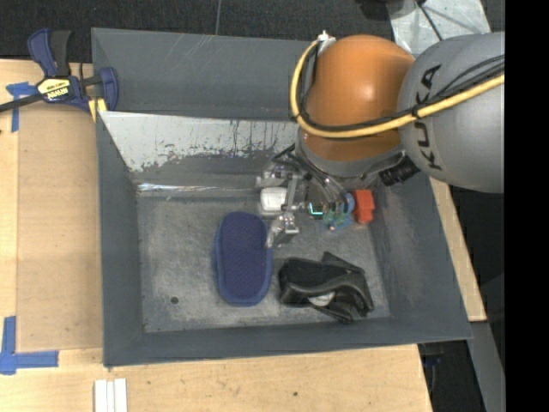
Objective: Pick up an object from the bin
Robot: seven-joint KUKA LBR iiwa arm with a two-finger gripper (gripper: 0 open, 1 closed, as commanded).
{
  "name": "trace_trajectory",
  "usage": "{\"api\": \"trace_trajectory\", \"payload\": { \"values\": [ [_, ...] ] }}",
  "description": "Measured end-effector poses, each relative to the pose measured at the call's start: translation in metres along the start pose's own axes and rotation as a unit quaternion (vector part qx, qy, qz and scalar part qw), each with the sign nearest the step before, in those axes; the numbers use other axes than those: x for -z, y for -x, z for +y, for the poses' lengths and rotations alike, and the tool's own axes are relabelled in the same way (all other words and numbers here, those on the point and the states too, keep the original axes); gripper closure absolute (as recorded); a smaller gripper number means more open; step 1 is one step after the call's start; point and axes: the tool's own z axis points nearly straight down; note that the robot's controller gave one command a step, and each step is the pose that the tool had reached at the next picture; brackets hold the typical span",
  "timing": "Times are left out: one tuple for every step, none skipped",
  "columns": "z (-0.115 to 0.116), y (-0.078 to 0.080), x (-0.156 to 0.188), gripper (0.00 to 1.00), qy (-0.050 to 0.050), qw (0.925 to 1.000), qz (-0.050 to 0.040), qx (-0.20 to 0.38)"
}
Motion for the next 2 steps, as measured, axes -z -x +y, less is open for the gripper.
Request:
{"api": "trace_trajectory", "payload": {
  "values": [
    [0.011,0.043,-0.13,0.0,0.001,0.9799,-0.0045,0.199],
    [0.054,0.042,-0.139,0.0,-0.006,0.8896,-0.0025,0.457]
  ]
}}
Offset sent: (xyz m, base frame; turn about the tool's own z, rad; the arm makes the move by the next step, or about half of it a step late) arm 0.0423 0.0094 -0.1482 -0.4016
